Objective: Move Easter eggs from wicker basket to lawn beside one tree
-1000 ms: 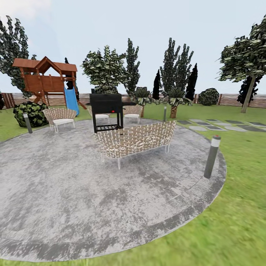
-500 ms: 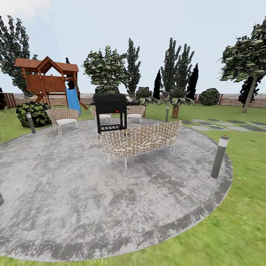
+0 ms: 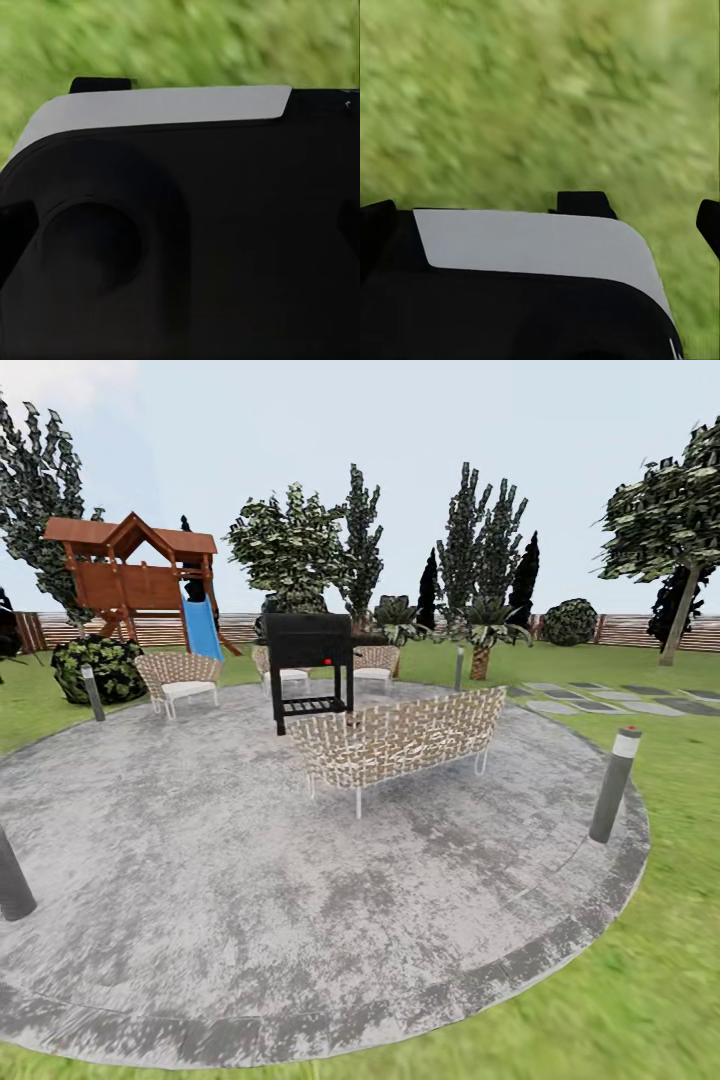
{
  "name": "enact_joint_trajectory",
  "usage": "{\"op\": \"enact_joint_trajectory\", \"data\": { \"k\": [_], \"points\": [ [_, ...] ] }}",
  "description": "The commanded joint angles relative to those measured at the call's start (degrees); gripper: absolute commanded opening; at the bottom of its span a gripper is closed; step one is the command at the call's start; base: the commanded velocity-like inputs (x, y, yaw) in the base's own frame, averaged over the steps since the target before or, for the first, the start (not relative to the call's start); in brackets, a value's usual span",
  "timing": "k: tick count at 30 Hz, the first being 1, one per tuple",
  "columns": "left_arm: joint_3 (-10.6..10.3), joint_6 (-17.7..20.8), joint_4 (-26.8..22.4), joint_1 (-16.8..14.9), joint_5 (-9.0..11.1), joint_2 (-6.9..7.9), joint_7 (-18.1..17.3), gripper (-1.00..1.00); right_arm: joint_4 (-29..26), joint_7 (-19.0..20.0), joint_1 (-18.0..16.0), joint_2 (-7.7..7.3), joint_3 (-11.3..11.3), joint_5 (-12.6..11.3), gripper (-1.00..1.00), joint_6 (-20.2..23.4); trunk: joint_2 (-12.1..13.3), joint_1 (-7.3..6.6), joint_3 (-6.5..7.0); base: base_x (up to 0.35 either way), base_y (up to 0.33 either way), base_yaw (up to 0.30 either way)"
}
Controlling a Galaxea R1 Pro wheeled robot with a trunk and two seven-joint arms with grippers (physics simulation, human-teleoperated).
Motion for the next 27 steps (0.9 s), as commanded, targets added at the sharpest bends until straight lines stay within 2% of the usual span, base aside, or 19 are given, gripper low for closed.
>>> {"op": "enact_joint_trajectory", "data": {
  "k": [1, 27],
  "points": [
    [0.0, 0.0, 0.0, 0.0, 0.2, 0.0, -0.2, 1.0, 0.1, 0.0, 0.0, 0.01, -0.1, 0.0, 1.0, -0.2, 0.0, 0.0, -0.05, 0.0, 0.33, 0.0],
    [0.0, 0.0, 0.2, 0.0, 0.2, 0.0, -0.2, 1.0, 0.1, 0.1, 0.0, 0.13, 0.0, 0.0, 1.0, -0.2, 0.0, 0.0, -0.05, 0.0, 0.33, 0.0]
  ]
}}
